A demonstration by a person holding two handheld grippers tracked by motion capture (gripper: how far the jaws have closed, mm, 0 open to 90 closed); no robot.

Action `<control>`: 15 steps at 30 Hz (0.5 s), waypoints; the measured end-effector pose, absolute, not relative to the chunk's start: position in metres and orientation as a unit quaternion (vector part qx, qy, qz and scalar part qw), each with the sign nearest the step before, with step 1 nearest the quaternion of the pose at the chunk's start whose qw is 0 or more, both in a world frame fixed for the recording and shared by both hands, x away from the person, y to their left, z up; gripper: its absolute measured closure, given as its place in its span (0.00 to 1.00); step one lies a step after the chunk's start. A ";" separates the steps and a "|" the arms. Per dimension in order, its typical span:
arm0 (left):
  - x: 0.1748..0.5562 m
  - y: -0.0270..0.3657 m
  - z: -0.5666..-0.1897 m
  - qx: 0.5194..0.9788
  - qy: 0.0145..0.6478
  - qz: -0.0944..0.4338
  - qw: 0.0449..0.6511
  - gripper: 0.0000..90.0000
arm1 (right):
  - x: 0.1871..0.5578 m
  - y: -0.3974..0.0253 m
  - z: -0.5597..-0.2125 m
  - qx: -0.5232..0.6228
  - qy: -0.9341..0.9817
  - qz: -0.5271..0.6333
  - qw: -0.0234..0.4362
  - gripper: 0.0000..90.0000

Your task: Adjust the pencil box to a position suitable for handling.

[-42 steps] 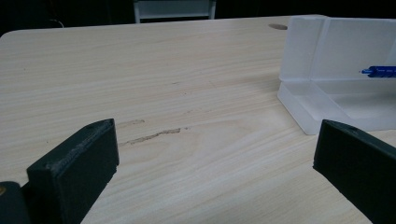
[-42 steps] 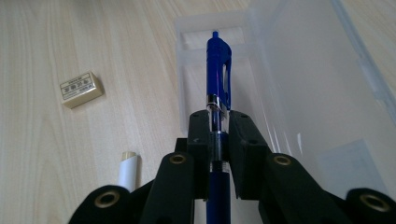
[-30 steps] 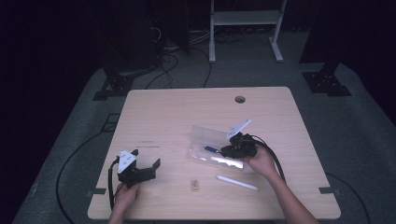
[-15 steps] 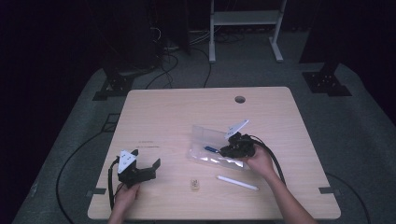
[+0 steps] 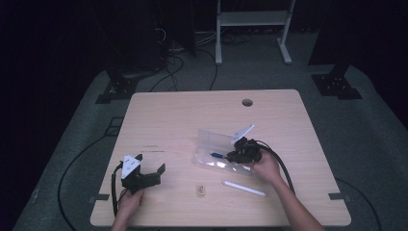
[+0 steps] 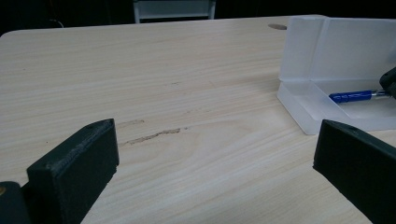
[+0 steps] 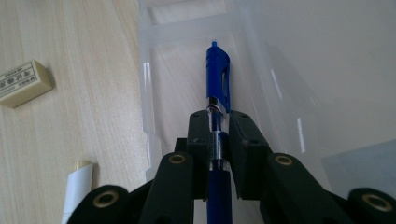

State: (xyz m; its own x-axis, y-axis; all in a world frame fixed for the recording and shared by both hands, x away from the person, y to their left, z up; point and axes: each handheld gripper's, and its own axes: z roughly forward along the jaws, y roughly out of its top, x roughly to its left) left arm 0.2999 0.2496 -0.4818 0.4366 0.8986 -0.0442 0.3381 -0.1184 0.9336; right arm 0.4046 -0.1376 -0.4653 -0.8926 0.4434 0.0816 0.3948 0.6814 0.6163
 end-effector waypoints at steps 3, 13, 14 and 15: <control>0.300 0.250 -0.482 0.692 0.447 0.286 0.490 0.00 | 0.404 -0.136 -0.466 0.229 0.918 0.321 0.037 0.87; 0.300 0.250 -0.482 0.692 0.447 0.286 0.490 0.00 | 0.407 -0.137 -0.470 0.236 0.917 0.321 0.033 0.86; 0.300 0.250 -0.482 0.692 0.447 0.286 0.490 0.00 | 0.407 -0.137 -0.470 0.235 0.917 0.322 0.033 0.86; 0.300 0.250 -0.482 0.692 0.446 0.286 0.490 0.00 | 0.406 -0.137 -0.470 0.235 0.917 0.321 0.034 0.86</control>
